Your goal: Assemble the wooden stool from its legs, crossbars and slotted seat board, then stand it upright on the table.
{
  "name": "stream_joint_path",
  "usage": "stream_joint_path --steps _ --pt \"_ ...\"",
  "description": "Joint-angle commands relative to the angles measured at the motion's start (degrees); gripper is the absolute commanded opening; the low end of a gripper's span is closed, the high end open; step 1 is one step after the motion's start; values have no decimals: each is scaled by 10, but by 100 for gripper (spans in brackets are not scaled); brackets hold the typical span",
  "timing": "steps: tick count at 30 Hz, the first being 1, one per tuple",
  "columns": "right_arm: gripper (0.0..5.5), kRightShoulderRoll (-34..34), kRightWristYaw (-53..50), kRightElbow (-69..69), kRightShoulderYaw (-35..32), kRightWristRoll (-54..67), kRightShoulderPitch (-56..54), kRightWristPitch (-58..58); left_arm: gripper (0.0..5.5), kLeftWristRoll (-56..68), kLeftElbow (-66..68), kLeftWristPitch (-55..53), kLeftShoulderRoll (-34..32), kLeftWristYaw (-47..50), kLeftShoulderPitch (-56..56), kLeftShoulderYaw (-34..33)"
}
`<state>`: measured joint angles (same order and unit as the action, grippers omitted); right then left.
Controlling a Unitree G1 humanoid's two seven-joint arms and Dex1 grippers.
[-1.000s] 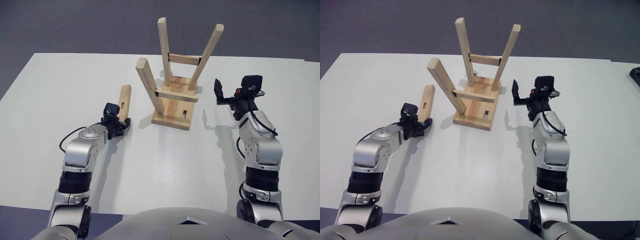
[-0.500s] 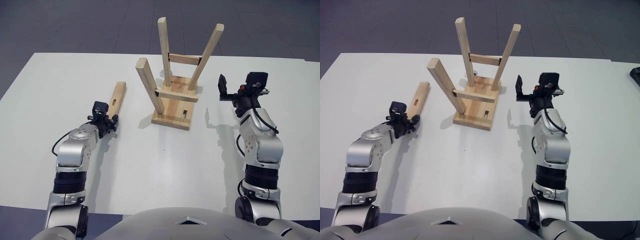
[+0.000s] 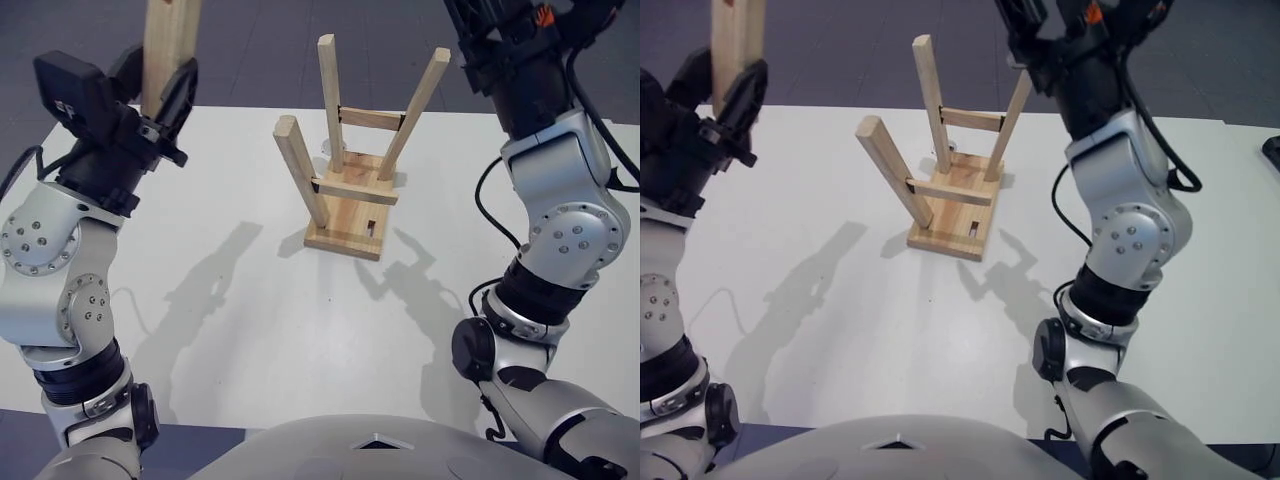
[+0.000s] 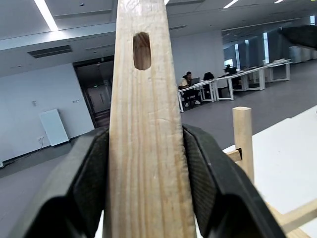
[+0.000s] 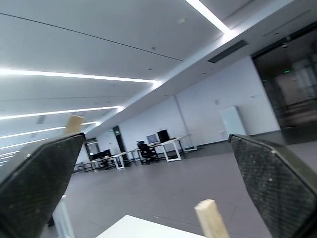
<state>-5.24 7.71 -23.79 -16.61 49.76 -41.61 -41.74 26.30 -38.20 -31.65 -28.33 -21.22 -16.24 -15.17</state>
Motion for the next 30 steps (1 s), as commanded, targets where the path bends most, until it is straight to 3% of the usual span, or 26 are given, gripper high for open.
stream_joint_path --steps 1,14,30 --pt "540 17 -1 -2 36 29 -30 -1 207 -13 -22 1 -3 -1 -43 61" --pt "540 26 -31 96 14 131 -91 -1 207 -54 -28 15 9 -3 -55 147" --pt "276 11 -47 91 25 169 -81 -4 207 -96 -7 34 1 -19 -49 163"
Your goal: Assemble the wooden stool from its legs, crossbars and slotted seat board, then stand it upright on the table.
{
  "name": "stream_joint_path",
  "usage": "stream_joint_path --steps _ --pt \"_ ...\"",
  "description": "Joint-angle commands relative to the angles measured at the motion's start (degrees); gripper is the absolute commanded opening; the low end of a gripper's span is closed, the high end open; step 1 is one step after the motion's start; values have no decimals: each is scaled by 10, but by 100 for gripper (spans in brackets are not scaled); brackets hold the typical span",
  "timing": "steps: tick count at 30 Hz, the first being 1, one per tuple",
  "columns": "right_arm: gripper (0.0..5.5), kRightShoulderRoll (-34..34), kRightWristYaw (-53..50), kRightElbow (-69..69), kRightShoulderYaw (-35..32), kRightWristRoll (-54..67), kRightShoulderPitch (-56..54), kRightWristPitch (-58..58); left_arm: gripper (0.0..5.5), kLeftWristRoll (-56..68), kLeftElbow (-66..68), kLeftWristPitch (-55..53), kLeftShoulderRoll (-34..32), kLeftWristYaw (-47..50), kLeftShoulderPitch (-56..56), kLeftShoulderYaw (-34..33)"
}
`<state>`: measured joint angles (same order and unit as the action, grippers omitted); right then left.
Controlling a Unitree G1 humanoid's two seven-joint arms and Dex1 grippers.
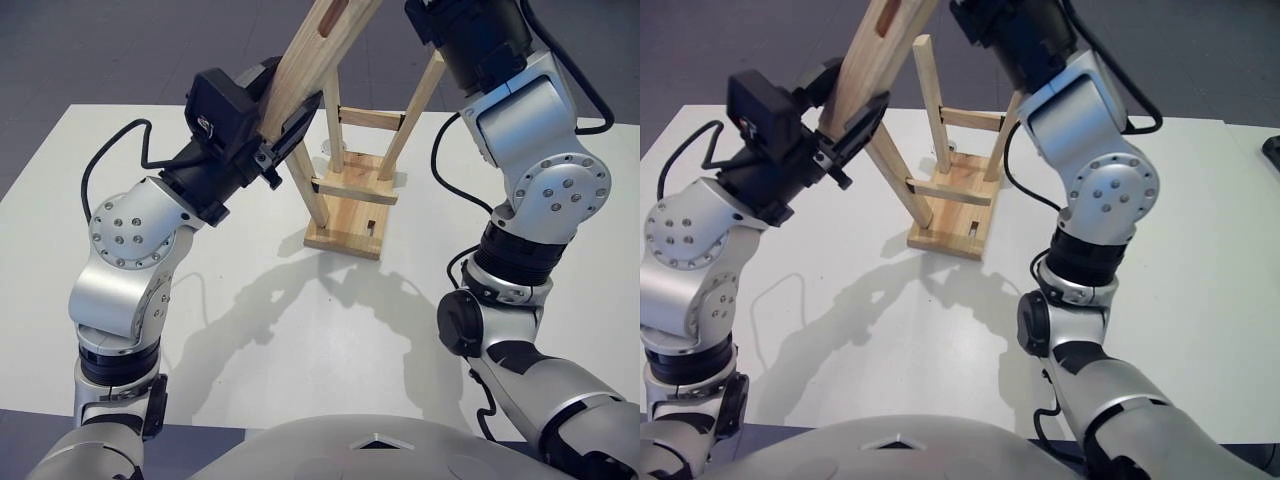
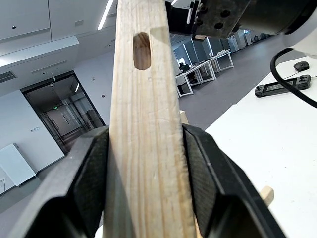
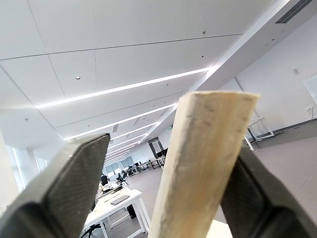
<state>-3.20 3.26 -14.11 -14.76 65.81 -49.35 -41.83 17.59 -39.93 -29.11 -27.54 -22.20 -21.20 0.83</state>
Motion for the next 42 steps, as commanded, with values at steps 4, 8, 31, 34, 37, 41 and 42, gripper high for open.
stream_joint_path --steps 4,8,31,34,37,41,42 --pt "213 -14 0 -6 11 8 1 -4 207 -16 18 15 -12 -17 2 2" --pt "142 -21 7 -10 22 -2 7 -3 206 -23 28 23 -13 -20 4 3" --pt "103 -37 -8 -70 -3 -28 83 66 425 97 59 -8 41 -18 -14 -88" --pt "103 -42 -23 -80 -54 16 79 93 474 122 49 -13 47 -15 0 -96" --pt "103 -52 -39 -68 -119 79 69 132 529 162 49 -16 64 1 2 -120" --pt "103 -95 -67 -35 -172 77 82 167 540 190 69 -15 90 51 -9 -150" --pt "103 -115 -85 -21 -178 35 97 173 540 184 89 -15 97 77 -15 -163"
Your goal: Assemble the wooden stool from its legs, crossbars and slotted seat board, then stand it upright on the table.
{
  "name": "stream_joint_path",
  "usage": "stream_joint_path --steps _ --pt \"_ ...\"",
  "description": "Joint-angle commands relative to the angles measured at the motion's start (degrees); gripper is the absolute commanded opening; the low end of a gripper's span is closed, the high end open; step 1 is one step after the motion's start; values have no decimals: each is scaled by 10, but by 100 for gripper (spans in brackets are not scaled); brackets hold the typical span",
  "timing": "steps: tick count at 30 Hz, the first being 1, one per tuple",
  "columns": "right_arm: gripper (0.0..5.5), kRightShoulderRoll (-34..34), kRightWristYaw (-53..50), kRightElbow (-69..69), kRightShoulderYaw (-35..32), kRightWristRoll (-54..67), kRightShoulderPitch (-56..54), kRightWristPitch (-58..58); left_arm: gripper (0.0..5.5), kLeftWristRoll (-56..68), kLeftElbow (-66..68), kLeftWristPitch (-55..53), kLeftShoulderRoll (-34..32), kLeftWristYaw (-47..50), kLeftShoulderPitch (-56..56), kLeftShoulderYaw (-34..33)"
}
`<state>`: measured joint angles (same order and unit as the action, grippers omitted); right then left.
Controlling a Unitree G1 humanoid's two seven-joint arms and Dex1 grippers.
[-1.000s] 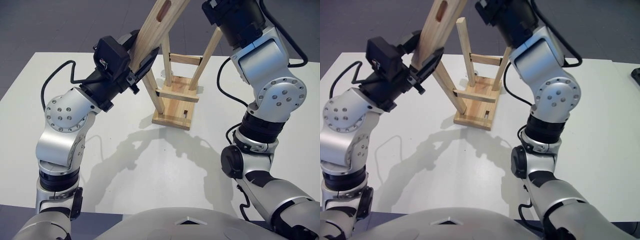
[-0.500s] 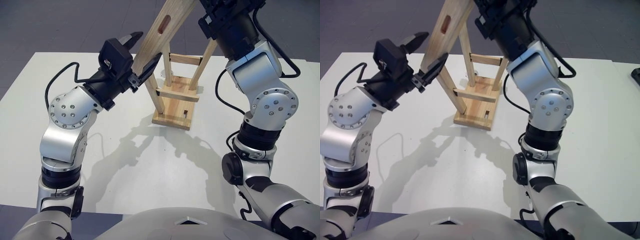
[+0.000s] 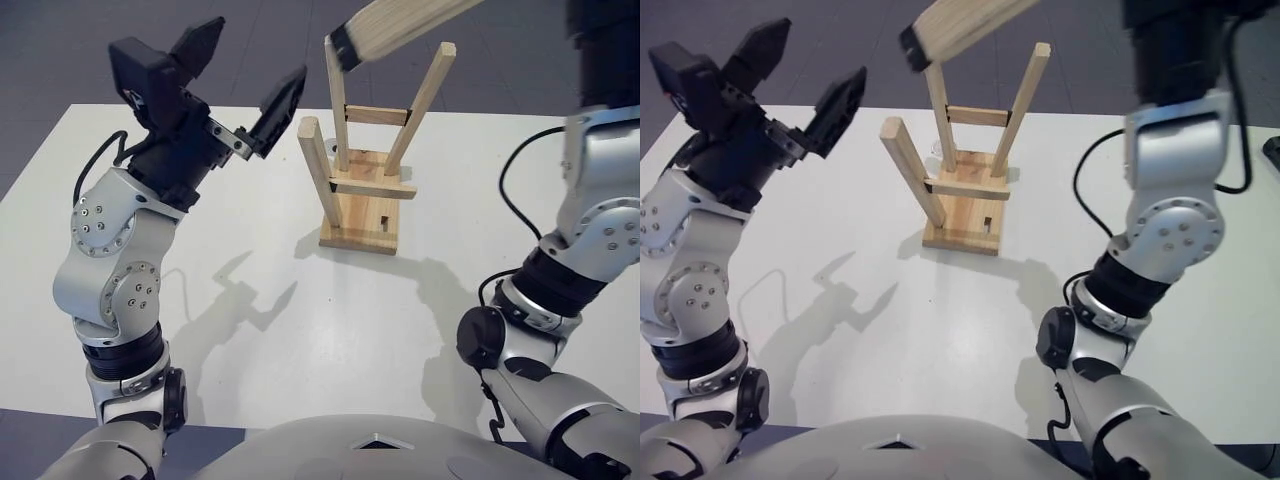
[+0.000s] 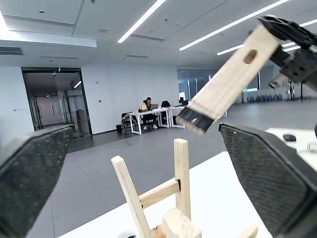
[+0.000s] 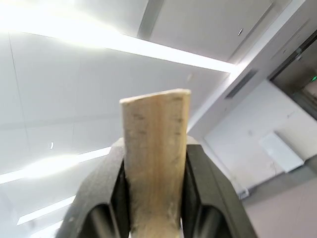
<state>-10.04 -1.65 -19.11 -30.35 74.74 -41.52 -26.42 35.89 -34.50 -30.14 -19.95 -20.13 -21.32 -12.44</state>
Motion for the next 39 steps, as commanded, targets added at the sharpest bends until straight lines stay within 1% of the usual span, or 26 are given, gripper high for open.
stream_joint_path --steps 1,3,5,9,11,14,16,20,26,31,36,39 --pt "103 -63 -50 43 -28 -89 33 26 540 -10 54 -3 27 82 -18 -41" --pt "103 -86 -74 70 -38 -161 65 44 540 -31 92 4 38 125 -24 -57" --pt "103 -93 -83 77 -28 -217 97 54 540 -39 116 15 54 158 -28 -68" --pt "103 -87 -78 37 36 -309 166 46 540 -70 173 17 74 242 -48 -92" --pt "103 -82 -74 27 47 -322 177 45 540 -74 184 18 77 256 -52 -96" --pt "103 -23 -91 -18 118 -338 248 17 540 -115 215 20 89 315 -64 -97" --pt "103 0 -96 -34 146 -350 269 15 540 -125 232 25 102 337 -75 -96" --pt "103 20 -106 -49 144 -353 279 9 540 -129 251 25 117 358 -92 -94" --pt "103 56 -121 -67 147 -319 278 -14 540 -177 262 42 131 380 -97 -63" --pt "103 78 -141 -69 140 -303 284 -25 540 -188 265 43 136 384 -92 -62" --pt "103 88 -151 -63 141 -317 300 -27 540 -194 265 44 135 384 -95 -64" --pt "103 88 -180 -45 128 -335 318 -36 540 -198 261 43 134 388 -94 -69"
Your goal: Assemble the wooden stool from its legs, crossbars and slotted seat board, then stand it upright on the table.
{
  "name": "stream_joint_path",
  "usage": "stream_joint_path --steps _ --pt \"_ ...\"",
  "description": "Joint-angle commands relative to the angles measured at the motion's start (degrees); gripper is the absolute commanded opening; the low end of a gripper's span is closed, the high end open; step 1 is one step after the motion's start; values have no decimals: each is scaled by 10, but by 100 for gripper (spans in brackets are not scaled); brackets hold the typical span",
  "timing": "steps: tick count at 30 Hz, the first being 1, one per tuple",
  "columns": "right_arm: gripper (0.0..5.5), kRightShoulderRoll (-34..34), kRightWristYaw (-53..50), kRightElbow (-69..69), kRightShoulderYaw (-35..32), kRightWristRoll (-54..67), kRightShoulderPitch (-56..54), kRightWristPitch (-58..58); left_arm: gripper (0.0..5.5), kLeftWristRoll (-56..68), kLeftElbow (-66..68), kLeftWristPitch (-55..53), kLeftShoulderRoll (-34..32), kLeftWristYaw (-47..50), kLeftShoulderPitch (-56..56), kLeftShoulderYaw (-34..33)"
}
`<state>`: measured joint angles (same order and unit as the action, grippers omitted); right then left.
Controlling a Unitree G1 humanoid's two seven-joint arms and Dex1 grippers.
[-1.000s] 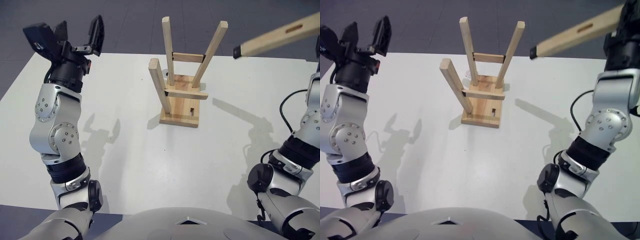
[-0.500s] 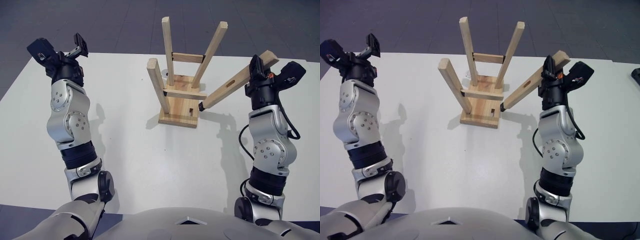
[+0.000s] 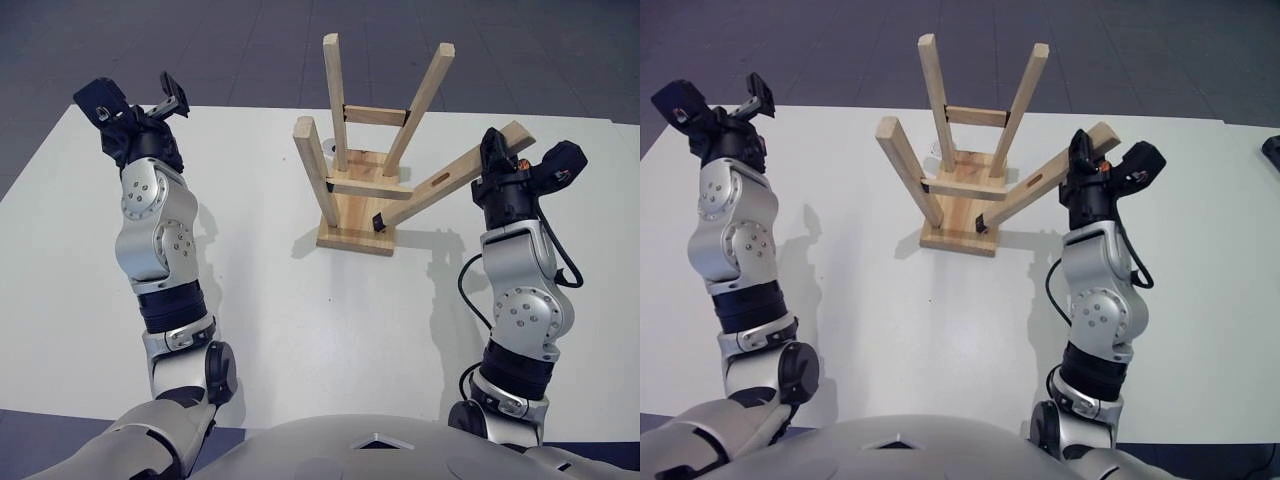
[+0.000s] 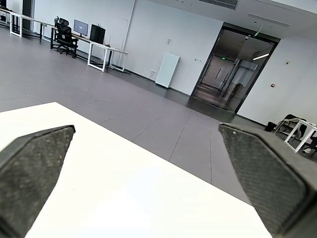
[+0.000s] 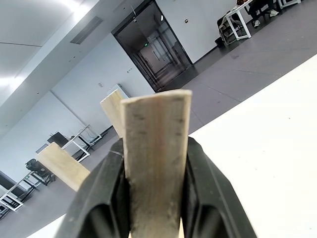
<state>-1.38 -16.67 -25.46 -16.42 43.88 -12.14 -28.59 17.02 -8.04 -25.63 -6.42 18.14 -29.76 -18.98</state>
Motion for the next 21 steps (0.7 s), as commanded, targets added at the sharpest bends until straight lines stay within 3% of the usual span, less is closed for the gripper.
stream_joint_path --steps 1,13,17,21 --pt "103 -4 -33 20 -10 -38 28 -16 540 -10 -5 -3 -2 7 -8 -5" --pt "104 -51 -23 38 -20 -103 13 -3 540 -19 -32 -22 14 12 5 7" --pt "104 -78 24 59 44 -175 16 31 540 -25 -60 -42 31 5 16 44" --pt "104 -70 59 62 55 -176 15 52 540 -41 -70 -48 35 -11 15 82"
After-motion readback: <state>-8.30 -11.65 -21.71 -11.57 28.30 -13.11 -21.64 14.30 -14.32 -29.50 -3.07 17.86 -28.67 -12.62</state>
